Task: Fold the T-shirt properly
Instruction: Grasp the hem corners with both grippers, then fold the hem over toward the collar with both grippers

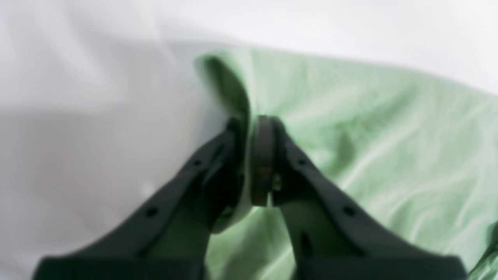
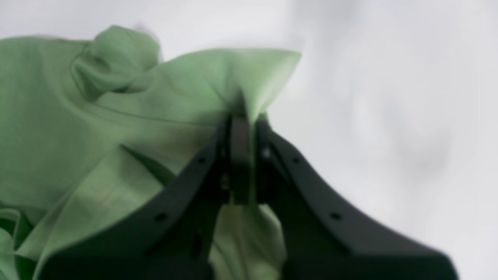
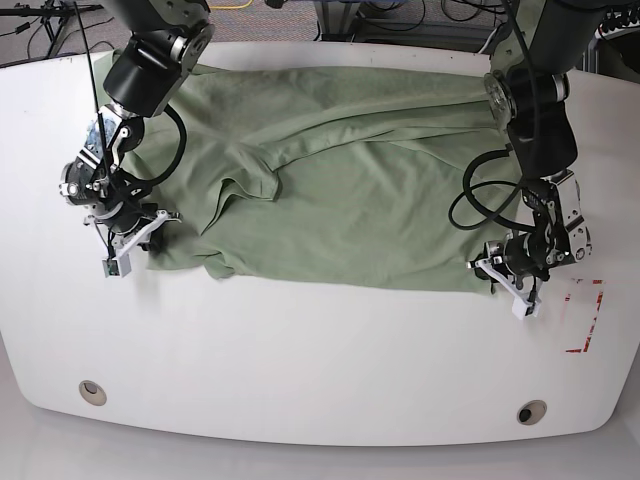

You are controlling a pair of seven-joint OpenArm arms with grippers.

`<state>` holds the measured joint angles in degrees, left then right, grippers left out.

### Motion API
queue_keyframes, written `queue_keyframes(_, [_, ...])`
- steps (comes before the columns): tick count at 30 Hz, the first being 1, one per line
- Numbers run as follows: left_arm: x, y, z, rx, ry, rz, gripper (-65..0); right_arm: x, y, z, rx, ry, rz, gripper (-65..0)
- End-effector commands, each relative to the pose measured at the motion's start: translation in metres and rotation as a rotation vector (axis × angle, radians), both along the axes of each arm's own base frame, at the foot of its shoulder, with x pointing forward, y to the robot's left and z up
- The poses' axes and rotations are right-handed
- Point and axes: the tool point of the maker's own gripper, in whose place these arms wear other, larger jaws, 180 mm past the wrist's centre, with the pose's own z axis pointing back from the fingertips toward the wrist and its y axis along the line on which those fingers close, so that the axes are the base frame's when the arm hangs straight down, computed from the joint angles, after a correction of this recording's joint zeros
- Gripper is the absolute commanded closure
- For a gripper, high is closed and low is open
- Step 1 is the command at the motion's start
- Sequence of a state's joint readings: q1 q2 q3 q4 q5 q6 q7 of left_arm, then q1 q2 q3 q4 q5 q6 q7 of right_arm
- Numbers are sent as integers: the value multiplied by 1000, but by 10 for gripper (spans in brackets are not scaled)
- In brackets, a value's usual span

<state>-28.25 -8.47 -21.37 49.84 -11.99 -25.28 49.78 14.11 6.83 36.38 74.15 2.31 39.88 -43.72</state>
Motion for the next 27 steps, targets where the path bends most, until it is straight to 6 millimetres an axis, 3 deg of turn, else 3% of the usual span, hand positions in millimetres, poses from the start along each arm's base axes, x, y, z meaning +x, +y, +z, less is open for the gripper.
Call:
queue_keyframes(1, [18,8,24,12,-70,13,-43,14,-10,26,-25,-79,-7,-8])
queue_keyframes(5, [21,26,44,63,-113,21,-43,13,-14,39,-64,-107,-8,-8])
queue_keyframes(15, [3,31,82,201,-195,-68,-43,-6,-26,73,-203,-90,-6,-8])
queue_keyframes(27, [-32,34,99,335,-193,-136,-43,-35,-31,96,-323,-75,-7,-8])
